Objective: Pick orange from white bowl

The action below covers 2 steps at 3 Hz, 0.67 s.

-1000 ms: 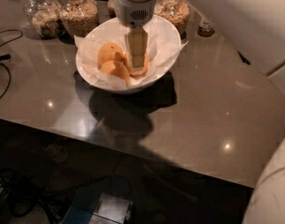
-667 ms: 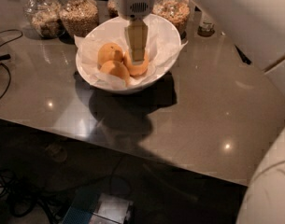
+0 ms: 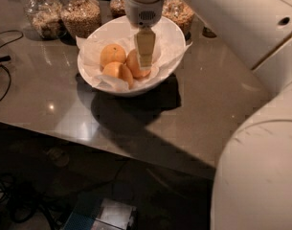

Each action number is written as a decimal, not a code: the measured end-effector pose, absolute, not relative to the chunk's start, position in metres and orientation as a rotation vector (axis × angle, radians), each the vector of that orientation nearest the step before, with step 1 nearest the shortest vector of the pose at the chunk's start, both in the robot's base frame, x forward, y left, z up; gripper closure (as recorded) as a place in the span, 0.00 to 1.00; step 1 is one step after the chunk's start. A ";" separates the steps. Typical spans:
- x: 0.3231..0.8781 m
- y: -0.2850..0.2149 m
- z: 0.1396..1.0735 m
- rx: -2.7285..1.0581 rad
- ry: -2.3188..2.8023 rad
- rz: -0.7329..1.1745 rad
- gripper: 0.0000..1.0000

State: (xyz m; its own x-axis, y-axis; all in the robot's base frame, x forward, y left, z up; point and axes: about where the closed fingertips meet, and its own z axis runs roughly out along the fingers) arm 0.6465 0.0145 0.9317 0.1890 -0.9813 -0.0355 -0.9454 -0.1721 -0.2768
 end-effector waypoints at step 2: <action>0.667 0.018 0.908 -2.232 1.892 -0.183 0.12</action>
Offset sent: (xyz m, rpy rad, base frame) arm 0.0198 -0.0013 -0.0378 -0.0292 0.0972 -0.0293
